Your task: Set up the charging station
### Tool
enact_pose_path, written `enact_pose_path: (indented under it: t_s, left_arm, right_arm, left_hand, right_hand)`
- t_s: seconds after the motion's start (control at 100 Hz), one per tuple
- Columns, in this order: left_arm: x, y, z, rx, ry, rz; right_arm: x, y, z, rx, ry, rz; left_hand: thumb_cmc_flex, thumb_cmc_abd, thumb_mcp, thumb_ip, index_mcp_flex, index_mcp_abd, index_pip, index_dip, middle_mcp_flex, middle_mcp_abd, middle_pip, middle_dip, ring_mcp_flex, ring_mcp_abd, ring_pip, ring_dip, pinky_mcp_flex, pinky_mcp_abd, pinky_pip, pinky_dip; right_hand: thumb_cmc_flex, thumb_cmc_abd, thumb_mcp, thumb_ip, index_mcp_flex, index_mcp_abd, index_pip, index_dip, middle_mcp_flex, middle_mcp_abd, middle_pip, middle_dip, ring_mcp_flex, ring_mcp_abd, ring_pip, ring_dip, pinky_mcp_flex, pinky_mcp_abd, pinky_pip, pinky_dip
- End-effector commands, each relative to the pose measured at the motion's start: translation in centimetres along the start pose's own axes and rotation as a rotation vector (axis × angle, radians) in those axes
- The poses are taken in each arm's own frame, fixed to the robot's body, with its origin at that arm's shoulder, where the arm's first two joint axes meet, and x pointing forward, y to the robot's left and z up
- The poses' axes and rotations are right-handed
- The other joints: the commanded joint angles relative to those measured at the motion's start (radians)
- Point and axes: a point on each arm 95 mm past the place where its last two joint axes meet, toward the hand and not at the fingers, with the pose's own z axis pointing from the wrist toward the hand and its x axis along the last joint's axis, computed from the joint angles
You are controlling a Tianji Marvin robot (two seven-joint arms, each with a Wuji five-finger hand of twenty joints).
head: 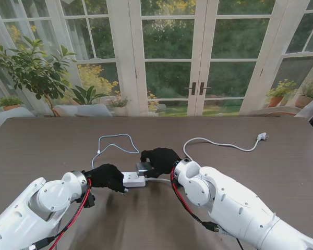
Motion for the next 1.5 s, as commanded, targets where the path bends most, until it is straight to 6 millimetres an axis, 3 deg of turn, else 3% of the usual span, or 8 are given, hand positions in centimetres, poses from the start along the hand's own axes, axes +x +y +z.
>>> enact_pose_path:
  t_s: [0.0,0.09,0.17,0.26,0.39,0.6,0.87,1.49]
  left_arm:
    - [0.21,-0.25,-0.17,-0.025,0.008,0.007]
    - [0.25,-0.28,-0.26,-0.041,0.012,0.000]
    - [0.27,-0.34,-0.37,-0.053,0.009,0.001]
    - [0.30,-0.40,-0.47,-0.063,0.003,0.000]
    - [0.35,-0.41,-0.53,-0.066,-0.001,-0.009]
    - [0.25,-0.29,-0.39,-0.039,0.007,-0.025]
    - [0.20,-0.31,-0.51,0.018,0.005,-0.043]
    - [0.90,-0.31,0.38,0.280,0.047,-0.025]
  right_arm:
    - [0.35,-0.17,0.15,0.011,0.010,0.004]
    - [0.34,-0.20,0.16,0.013,0.010,0.004]
    - [0.32,-0.21,0.15,0.013,0.009,0.004]
    - [0.30,-0.22,0.13,0.015,0.008,0.003]
    - [0.29,-0.23,0.13,0.015,0.009,0.003]
    - [0.28,-0.27,0.14,0.012,0.010,0.006]
    - [0.28,-0.34,0.21,0.017,0.011,0.013]
    - [0.68,-0.96,0.50,0.043,-0.026,0.111]
  left_hand:
    - [0.051,-0.103,0.041,-0.073,-0.049,0.001,0.016,-0.049,0.096,-0.007,0.073,0.023,-0.064,-0.087,0.045,-0.009,0.027,-0.115,0.284,-0.024]
    - [0.147,-0.137,0.031,-0.118,-0.099,-0.016,0.043,-0.105,0.067,-0.014,0.074,0.021,-0.064,-0.089,0.033,-0.008,0.022,-0.112,0.284,-0.066]
    - [0.209,-0.127,0.016,-0.120,-0.122,-0.029,0.076,-0.152,0.055,-0.015,0.078,0.018,-0.064,-0.083,0.025,-0.006,0.017,-0.103,0.284,-0.091]
    - [0.241,-0.071,0.001,-0.118,-0.079,-0.040,0.088,-0.211,0.067,-0.002,0.074,0.000,-0.064,-0.073,0.015,-0.005,0.014,-0.091,0.281,-0.106]
    - [0.216,-0.001,0.035,-0.111,-0.050,-0.011,0.043,-0.259,0.081,0.017,0.053,-0.023,-0.064,-0.045,0.004,-0.003,0.012,-0.065,0.277,-0.110]
    - [0.174,0.056,0.119,-0.119,-0.060,0.006,0.023,-0.213,0.077,0.016,0.054,-0.019,-0.064,-0.044,0.006,0.002,0.014,-0.069,0.284,-0.106]
    - [0.167,0.047,0.201,-0.134,-0.113,0.050,0.134,-0.295,0.065,0.028,0.087,0.016,-0.064,-0.038,0.008,0.004,0.016,-0.066,0.284,-0.086]
    - [0.155,0.013,0.246,-0.151,-0.101,0.057,0.162,-0.323,0.088,0.026,0.088,0.009,-0.064,-0.028,0.020,0.004,0.021,-0.060,0.284,-0.047]
  right_hand:
    - [0.088,0.108,0.074,0.060,0.089,-0.079,0.489,0.067,0.020,-0.011,0.005,0.013,0.040,0.003,0.031,-0.560,0.010,0.014,0.068,0.019]
    - [0.088,0.108,0.074,0.060,0.088,-0.079,0.487,0.066,0.019,-0.011,0.005,0.013,0.040,0.004,0.030,-0.560,0.010,0.014,0.068,0.019]
    - [0.088,0.107,0.074,0.060,0.088,-0.081,0.487,0.066,0.018,-0.010,0.005,0.013,0.040,0.003,0.030,-0.560,0.009,0.014,0.068,0.019]
    - [0.088,0.109,0.073,0.060,0.087,-0.083,0.487,0.066,0.018,-0.011,0.005,0.013,0.040,0.000,0.028,-0.561,0.008,0.014,0.067,0.019]
    - [0.088,0.108,0.073,0.060,0.088,-0.081,0.488,0.066,0.018,-0.011,0.005,0.013,0.040,0.002,0.028,-0.562,0.007,0.013,0.066,0.019]
    - [0.090,0.107,0.074,0.060,0.088,-0.082,0.488,0.066,0.018,-0.010,0.006,0.013,0.040,0.002,0.028,-0.562,0.007,0.013,0.065,0.019]
    - [0.094,0.103,0.079,0.060,0.095,-0.080,0.489,0.065,0.024,-0.007,0.008,0.013,0.040,0.003,0.034,-0.559,0.007,0.012,0.064,0.019]
    - [0.096,0.097,0.086,0.057,0.103,-0.076,0.486,0.067,0.030,-0.003,0.006,0.015,0.039,0.013,0.040,-0.555,0.013,0.019,0.066,0.020]
